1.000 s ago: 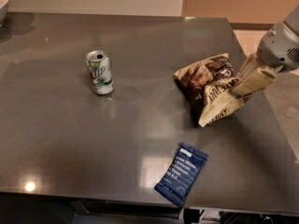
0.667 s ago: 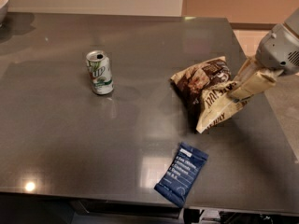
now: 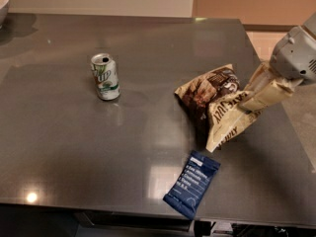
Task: Move brown chip bag near rxbar blueberry
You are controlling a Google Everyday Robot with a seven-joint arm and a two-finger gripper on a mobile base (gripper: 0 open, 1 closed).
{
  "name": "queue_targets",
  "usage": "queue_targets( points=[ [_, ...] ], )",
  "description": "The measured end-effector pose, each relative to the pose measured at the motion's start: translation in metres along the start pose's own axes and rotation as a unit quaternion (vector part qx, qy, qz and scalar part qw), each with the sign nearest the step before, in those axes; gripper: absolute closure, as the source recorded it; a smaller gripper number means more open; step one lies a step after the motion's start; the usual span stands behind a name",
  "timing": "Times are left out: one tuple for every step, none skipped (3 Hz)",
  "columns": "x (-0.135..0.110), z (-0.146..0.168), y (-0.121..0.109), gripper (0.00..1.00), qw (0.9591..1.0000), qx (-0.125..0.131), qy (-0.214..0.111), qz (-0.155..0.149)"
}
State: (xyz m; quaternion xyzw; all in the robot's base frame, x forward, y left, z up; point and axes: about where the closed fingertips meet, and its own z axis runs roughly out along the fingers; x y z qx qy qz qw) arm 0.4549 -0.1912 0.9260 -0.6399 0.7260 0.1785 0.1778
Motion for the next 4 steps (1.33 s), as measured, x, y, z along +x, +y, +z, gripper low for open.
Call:
queue_targets(
  points=[
    [-0.0017,-0.0005,0.0041,0.36,1.0,-0.001,-0.001,-0.002],
    [-0.0046,-0.0001,-0.0007,0.12,0.9999,0.009,-0.004,-0.003],
    [-0.0071,0.0001,-0.004,0.0,0.9998,0.016,-0.006,-0.004],
    [-0.0071,0.0001,-0.004,0.0,0.9998,0.016,-0.006,-0.004]
  ],
)
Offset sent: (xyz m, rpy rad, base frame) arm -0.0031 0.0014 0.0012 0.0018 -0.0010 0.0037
